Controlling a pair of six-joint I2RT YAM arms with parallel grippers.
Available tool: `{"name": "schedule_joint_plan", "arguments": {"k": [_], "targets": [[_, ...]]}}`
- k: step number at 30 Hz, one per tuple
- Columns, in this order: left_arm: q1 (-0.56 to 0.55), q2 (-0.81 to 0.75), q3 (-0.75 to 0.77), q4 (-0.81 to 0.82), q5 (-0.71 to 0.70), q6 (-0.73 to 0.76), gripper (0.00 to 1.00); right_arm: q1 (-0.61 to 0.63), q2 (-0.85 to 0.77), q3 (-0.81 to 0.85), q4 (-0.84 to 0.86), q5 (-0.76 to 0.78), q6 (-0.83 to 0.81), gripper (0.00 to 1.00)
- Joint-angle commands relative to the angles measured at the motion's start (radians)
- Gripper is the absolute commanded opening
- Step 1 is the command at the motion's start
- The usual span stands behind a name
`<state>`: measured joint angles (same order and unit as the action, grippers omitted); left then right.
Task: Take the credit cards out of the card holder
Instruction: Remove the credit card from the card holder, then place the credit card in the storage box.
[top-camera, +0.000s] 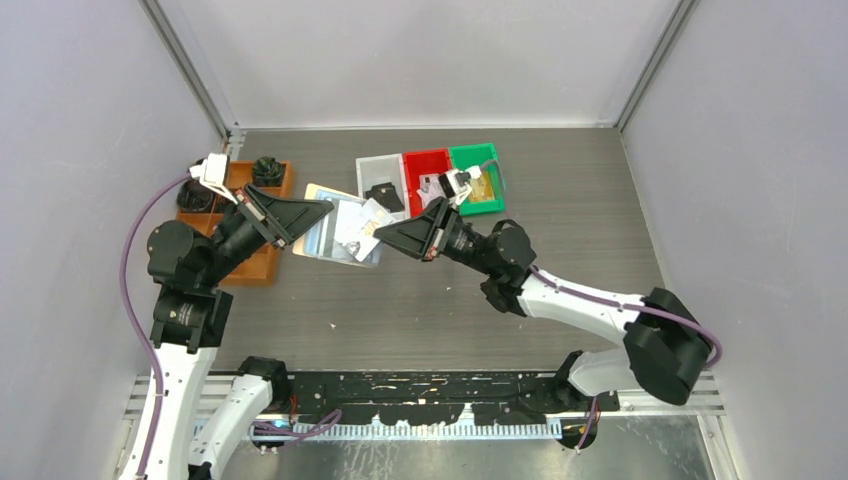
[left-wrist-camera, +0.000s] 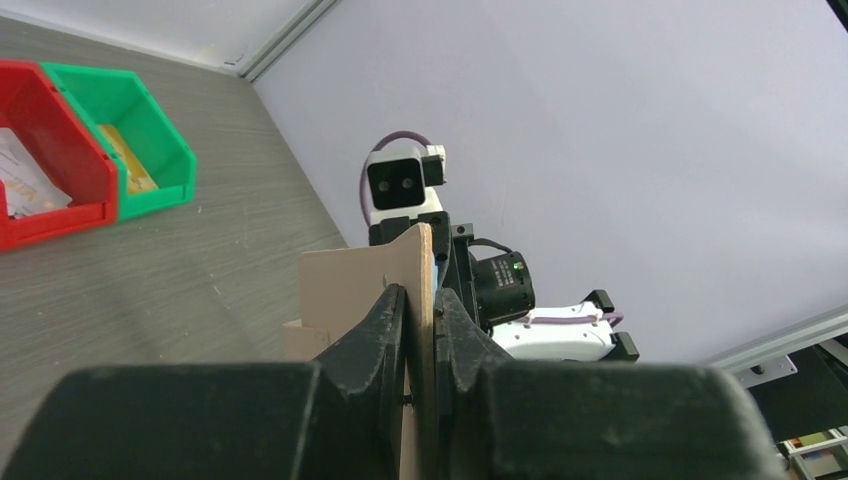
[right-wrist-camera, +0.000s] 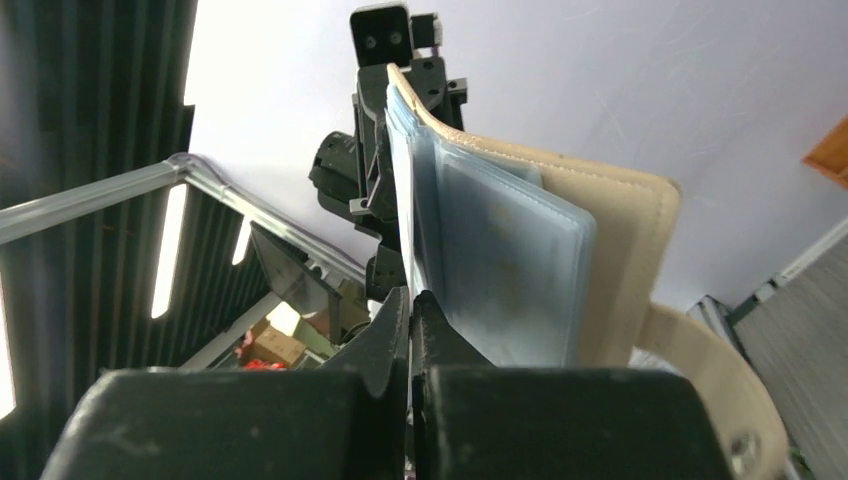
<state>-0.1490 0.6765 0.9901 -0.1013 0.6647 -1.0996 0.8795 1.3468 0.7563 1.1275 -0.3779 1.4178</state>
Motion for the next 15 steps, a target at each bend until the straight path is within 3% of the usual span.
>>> {"name": "schedule_joint_plan", "arguments": {"k": [1, 4, 8, 11, 13, 15], "targets": [[0.005, -0.012, 0.038, 0.043, -0.024, 0.036, 0.0, -0.072, -0.125, -0.042, -0.073, -0.055, -0.027, 0.01], [0.004, -0.012, 0.042, 0.038, -0.026, 0.045, 0.0, -0.133, -0.187, -0.049, -0.166, -0.111, -0.039, 0.01], [0.006, -0.011, 0.044, 0.023, -0.03, 0.08, 0.0, -0.252, -0.248, 0.023, -0.457, -0.283, -0.123, 0.01], [0.005, -0.009, 0.054, -0.014, -0.028, 0.172, 0.0, -0.364, -0.241, 0.204, -0.983, -0.354, -0.404, 0.01], [0.005, -0.006, 0.067, -0.074, -0.034, 0.233, 0.0, -0.412, -0.175, 0.397, -1.358, -0.308, -0.626, 0.01], [0.005, -0.002, 0.067, -0.112, -0.002, 0.281, 0.0, -0.444, -0.074, 0.521, -1.575, -0.282, -0.791, 0.01]]}}
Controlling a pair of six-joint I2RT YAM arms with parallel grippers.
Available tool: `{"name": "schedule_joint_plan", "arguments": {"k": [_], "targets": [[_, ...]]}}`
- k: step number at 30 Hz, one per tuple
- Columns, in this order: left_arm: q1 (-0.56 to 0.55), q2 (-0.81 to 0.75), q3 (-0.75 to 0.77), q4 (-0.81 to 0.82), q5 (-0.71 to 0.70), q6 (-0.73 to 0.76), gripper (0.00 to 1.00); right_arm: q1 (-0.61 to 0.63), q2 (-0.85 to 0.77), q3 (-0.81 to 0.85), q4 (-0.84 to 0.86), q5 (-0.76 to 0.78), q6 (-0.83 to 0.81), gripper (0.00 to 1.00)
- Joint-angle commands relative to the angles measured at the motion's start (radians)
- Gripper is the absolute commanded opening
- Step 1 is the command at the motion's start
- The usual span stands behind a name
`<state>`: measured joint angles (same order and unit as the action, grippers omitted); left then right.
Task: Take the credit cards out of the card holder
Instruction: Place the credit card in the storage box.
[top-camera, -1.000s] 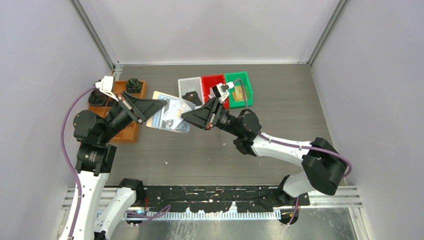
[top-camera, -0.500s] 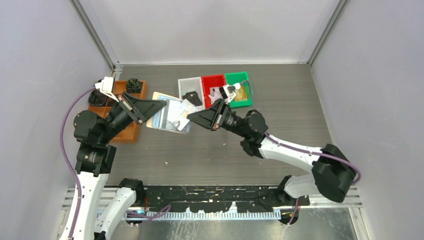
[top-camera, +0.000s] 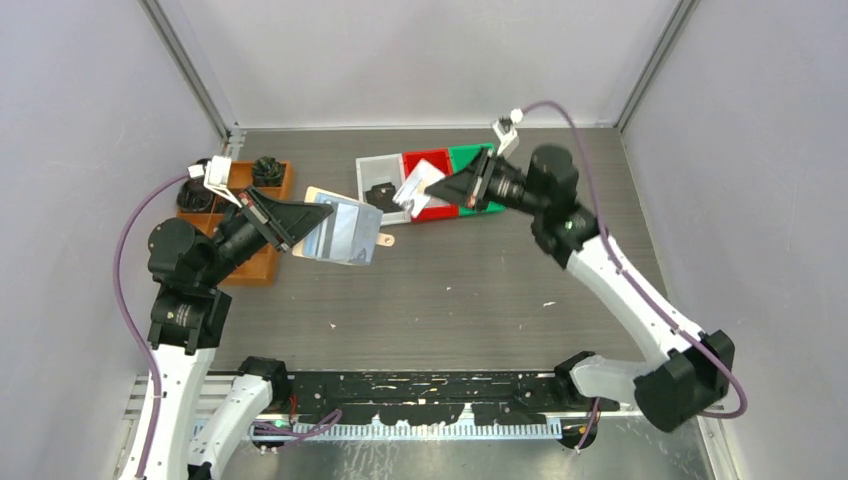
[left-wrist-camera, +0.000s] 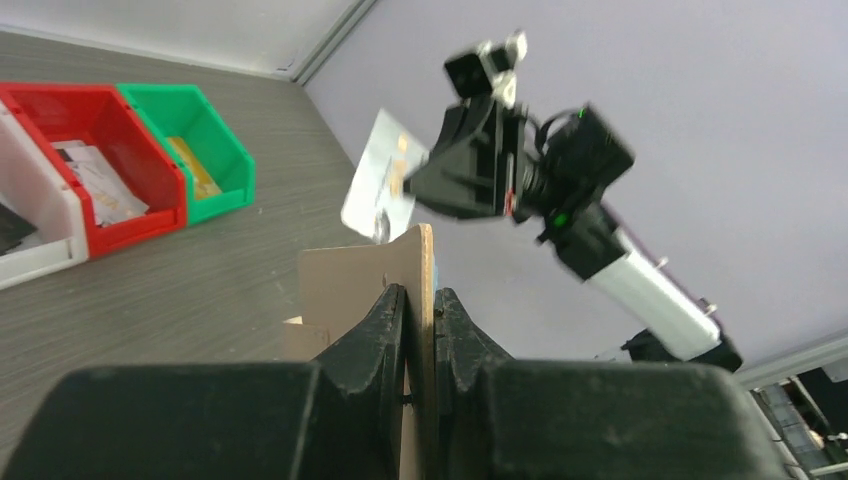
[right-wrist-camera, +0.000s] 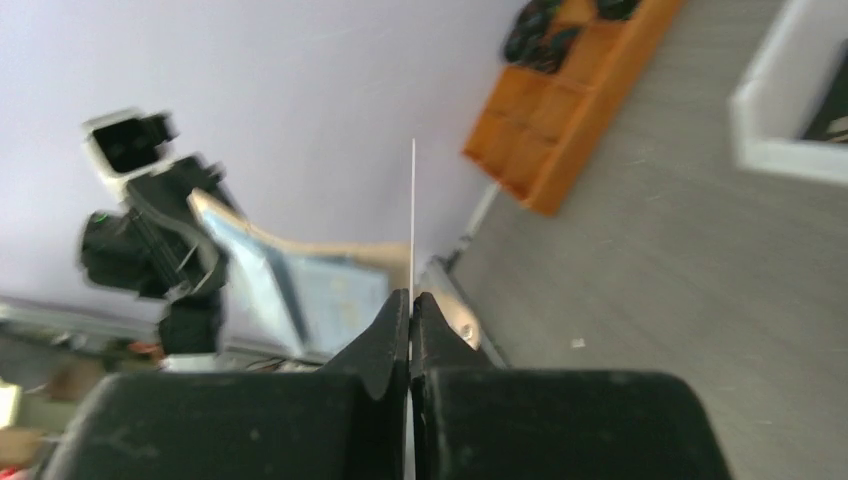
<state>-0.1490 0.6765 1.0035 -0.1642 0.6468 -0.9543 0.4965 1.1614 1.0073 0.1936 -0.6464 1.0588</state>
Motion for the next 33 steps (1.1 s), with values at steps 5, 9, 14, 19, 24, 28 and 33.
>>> {"name": "schedule_joint_plan", "arguments": {"k": [5, 9, 14, 19, 24, 28, 33], "targets": [[0.005, -0.007, 0.052, -0.145, 0.084, 0.231, 0.0, -0.096, 0.393, 0.597, -0.924, 0.183, -0.683, 0.01], [0.005, -0.023, 0.059, -0.202, 0.128, 0.267, 0.0, -0.098, 0.668, 0.836, -1.043, 0.333, -0.793, 0.01], [0.004, -0.044, 0.047, -0.206, 0.18, 0.251, 0.0, -0.098, 0.941, 1.085, -1.098, 0.349, -0.854, 0.01], [0.005, -0.057, 0.025, -0.19, 0.216, 0.23, 0.0, -0.098, 1.112, 1.247, -1.115, 0.372, -0.874, 0.01], [0.005, -0.064, 0.008, -0.167, 0.242, 0.23, 0.0, -0.098, 1.163, 1.241, -1.037, 0.381, -0.875, 0.01], [0.005, -0.064, -0.001, -0.149, 0.261, 0.219, 0.0, -0.098, 1.189, 1.245, -1.009, 0.328, -0.861, 0.01], [0.005, -0.063, -0.003, -0.132, 0.279, 0.205, 0.0, -0.096, 1.207, 1.234, -0.987, 0.313, -0.828, 0.05]]}}
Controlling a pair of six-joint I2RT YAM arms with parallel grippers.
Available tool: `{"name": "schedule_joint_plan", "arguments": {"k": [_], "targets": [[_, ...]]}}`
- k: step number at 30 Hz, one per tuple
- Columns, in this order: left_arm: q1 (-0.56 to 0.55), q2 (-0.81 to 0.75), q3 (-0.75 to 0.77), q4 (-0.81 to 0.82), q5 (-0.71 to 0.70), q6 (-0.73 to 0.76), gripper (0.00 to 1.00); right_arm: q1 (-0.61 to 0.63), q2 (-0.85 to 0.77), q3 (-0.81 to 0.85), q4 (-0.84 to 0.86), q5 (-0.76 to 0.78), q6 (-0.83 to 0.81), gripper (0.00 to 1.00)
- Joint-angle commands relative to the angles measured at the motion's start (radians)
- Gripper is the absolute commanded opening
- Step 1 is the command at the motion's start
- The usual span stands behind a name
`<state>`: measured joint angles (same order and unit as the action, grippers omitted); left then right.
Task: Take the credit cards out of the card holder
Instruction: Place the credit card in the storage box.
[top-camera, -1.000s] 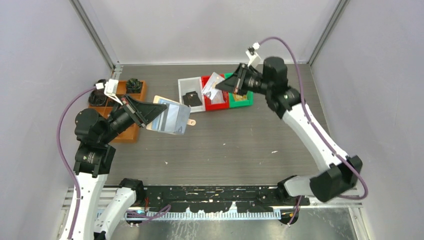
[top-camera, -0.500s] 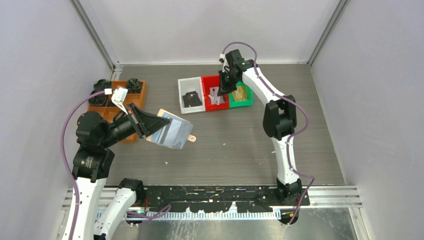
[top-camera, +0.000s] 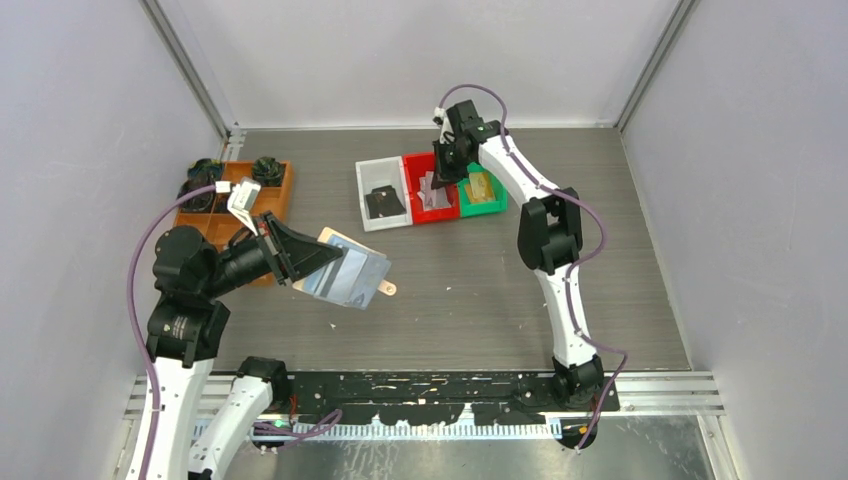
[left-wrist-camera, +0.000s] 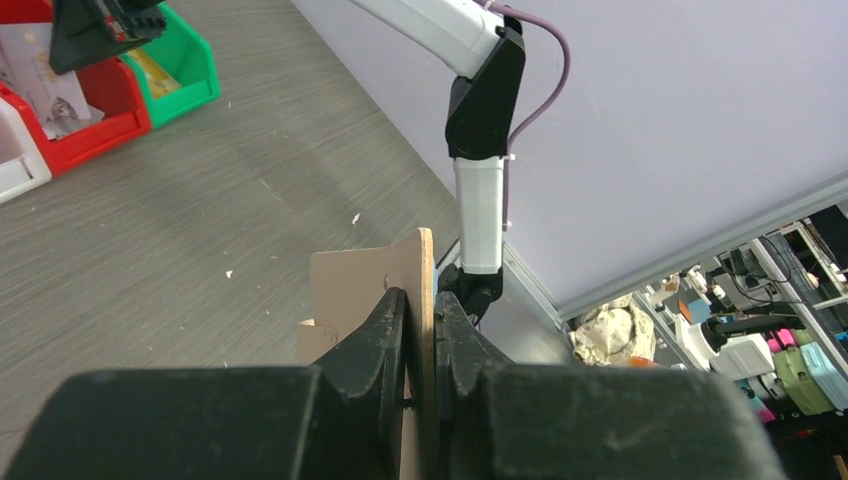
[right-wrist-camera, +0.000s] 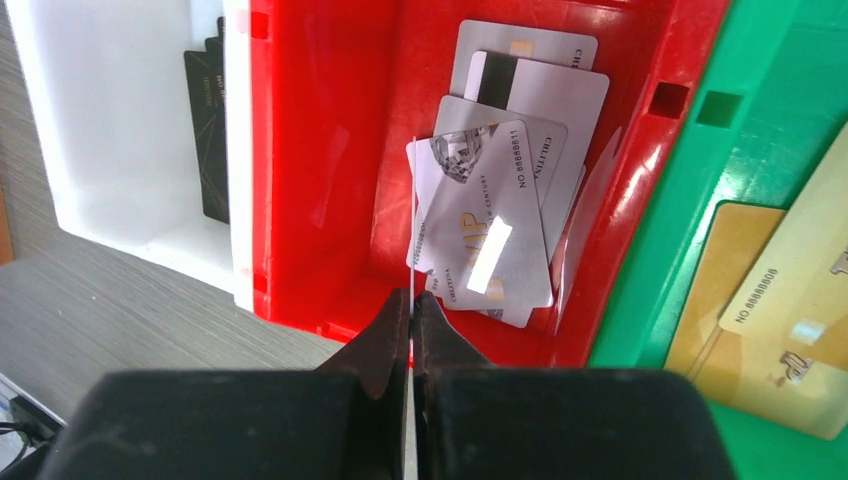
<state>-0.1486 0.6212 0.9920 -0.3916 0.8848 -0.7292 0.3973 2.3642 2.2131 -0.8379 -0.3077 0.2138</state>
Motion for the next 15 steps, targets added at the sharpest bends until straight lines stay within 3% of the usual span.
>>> {"name": "schedule_joint_plan", "arguments": {"k": [1, 7, 15], "targets": [[0.004, -0.009, 0.009, 0.098, 0.045, -0.022, 0.0, 0.004, 0.0, 0.021, 0.044, -0.017, 0.018, 0.13], [0.004, -0.008, -0.012, 0.153, 0.059, -0.078, 0.0, 0.02, -0.142, -0.075, 0.124, 0.058, 0.048, 0.58], [0.004, -0.008, -0.035, 0.216, 0.078, -0.159, 0.0, 0.116, -0.53, -0.319, 0.274, 0.014, 0.092, 0.84]]}}
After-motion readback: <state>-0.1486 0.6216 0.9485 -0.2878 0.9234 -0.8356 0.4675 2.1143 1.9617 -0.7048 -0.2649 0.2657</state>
